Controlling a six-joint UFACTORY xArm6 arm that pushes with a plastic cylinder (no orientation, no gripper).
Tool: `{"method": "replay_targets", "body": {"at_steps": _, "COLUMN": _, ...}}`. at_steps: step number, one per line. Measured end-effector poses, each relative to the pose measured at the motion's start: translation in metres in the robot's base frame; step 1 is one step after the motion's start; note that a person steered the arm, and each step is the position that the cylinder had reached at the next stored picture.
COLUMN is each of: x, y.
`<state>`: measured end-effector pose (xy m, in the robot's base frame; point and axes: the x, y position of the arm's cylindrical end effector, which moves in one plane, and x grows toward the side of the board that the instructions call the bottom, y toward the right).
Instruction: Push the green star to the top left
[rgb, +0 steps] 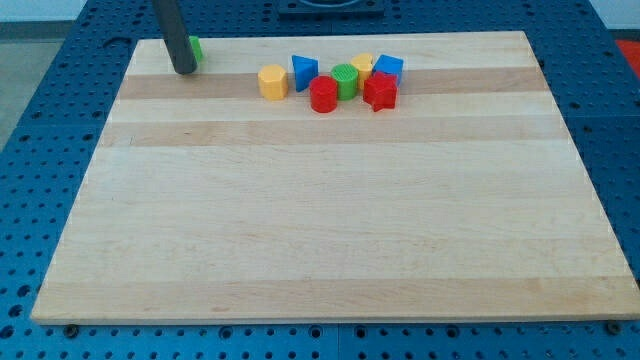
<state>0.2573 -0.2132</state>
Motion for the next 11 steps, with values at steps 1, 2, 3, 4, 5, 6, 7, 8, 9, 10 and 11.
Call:
{"method": "replay_targets", "body": {"at_steps": 1, "x": 0.0, "y": 0.017}}
{"method": "replay_targets", "body": {"at_steps": 2, "x": 0.0, "y": 0.052}}
{"method": "replay_targets", "body": {"at_steps": 3, "x": -0.018, "y": 0.059}}
{"method": "replay_targets", "body": {"at_steps": 4, "x": -0.033, "y": 0.057}}
{"method": "replay_targets", "body": {"at_steps": 5, "x": -0.033, "y": 0.035}}
{"method": "replay_targets", "body": {"at_steps": 6, "x": -0.033, "y": 0.009}}
{"method": "replay_targets", "body": {"at_steps": 7, "x": -0.033, "y": -0.007}}
{"method": "replay_targets", "body": {"at_steps": 8, "x": -0.031, "y": -0.007}}
{"method": "replay_targets", "body": {"at_steps": 9, "x": -0.031, "y": -0.007}}
{"method": "replay_targets", "body": {"at_steps": 10, "x": -0.033, "y": 0.017}}
{"method": "replay_targets", "body": {"at_steps": 11, "x": -0.035, "y": 0.06}}
